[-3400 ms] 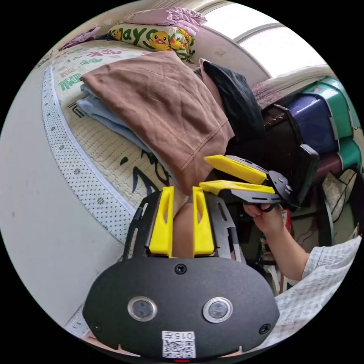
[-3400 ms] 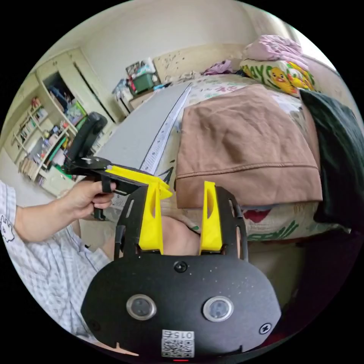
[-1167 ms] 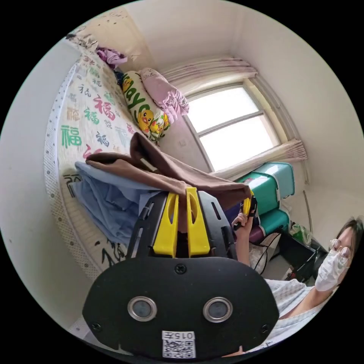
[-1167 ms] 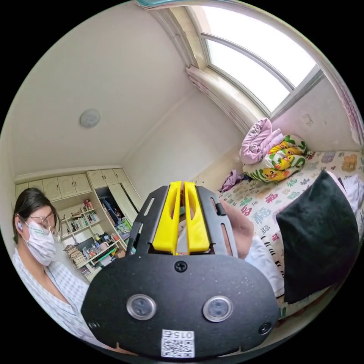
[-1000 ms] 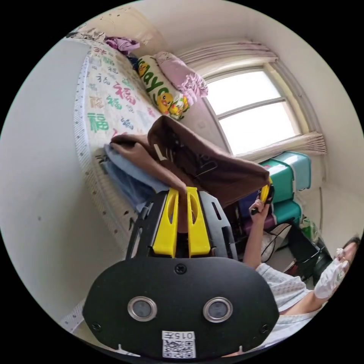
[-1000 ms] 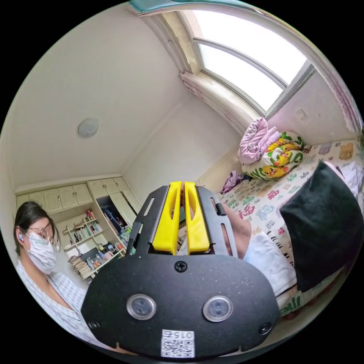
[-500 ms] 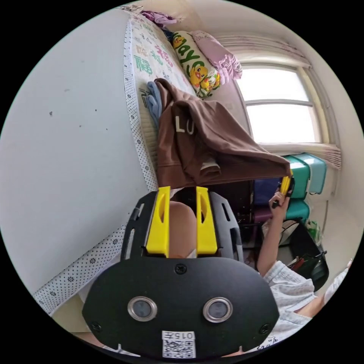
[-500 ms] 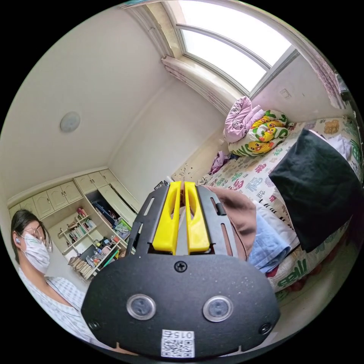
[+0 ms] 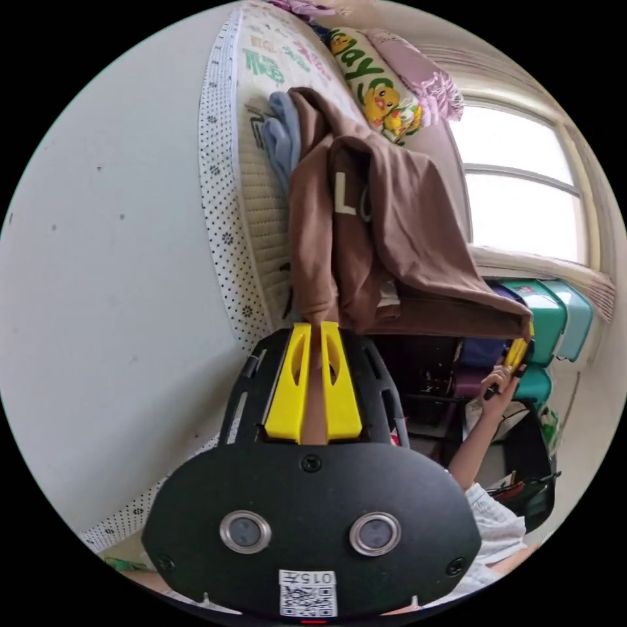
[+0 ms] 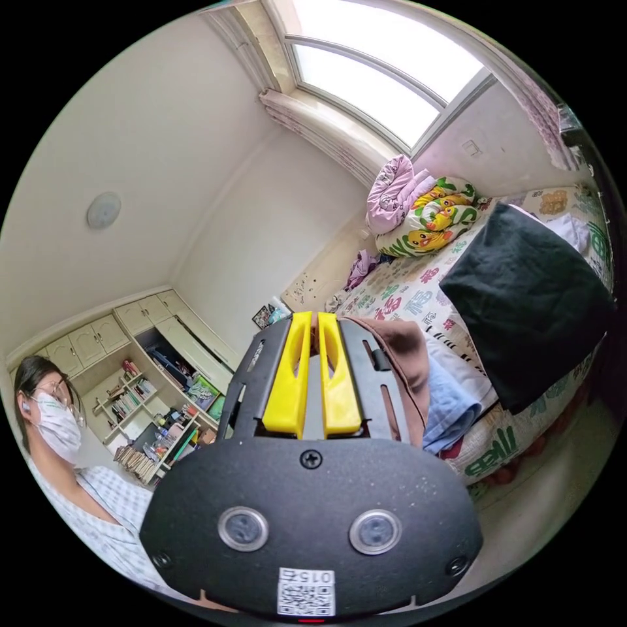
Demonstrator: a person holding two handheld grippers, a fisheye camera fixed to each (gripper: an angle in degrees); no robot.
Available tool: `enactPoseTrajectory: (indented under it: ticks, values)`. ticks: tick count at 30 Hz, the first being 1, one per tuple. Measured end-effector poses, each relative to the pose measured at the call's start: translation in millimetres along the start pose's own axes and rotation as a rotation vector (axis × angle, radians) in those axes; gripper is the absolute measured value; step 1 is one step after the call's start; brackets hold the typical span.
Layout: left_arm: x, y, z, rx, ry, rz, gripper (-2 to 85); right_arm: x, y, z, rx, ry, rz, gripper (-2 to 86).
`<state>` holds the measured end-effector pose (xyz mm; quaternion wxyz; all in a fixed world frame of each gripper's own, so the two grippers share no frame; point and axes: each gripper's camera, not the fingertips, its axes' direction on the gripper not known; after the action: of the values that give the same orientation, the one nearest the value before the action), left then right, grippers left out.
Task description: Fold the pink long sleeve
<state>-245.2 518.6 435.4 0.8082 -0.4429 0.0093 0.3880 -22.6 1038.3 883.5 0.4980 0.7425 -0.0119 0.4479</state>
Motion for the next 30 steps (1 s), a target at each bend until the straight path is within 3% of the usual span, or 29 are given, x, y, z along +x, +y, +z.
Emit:
enactPoseTrajectory:
  ticks: [5,12,15,18,23,25,30]
  values:
    - [24.3,28.7,-51.7,0.156,0.242,0.109,0.0,-9.9,-20.0,-17.2,0.079,-0.029,0.020,0.4]
    - [78.5,113.8,-261.5,0.602,0.588,0.492,-0.6,-99.2,-69.8,-60.2,0.165,-0.242,-0.095,0.2]
    - [84.1,201.3,-360.9,0.707,0.600,0.682,-0.5,-131.3,-61.4,-70.7,0.123,-0.355,-0.162,0.1]
    - [89.0,296.9,-425.2,0.758,0.424,0.752,-0.5,-160.3,-28.7,-50.9,0.009,-0.335,-0.215,-0.1]
    - [61.4,387.7,-480.2,0.843,0.221,0.665,-0.4,-170.5,14.7,23.6,-0.159,-0.433,-0.158,-0.3]
    - [18.6,385.9,-491.1,0.846,0.181,0.457,-0.4,-161.4,23.6,80.8,-0.257,-0.396,-0.064,-0.4]
    - [-61.1,323.6,-497.3,0.860,0.309,0.098,-0.6,-163.0,-5.1,201.2,-0.371,-0.256,0.014,-0.3]
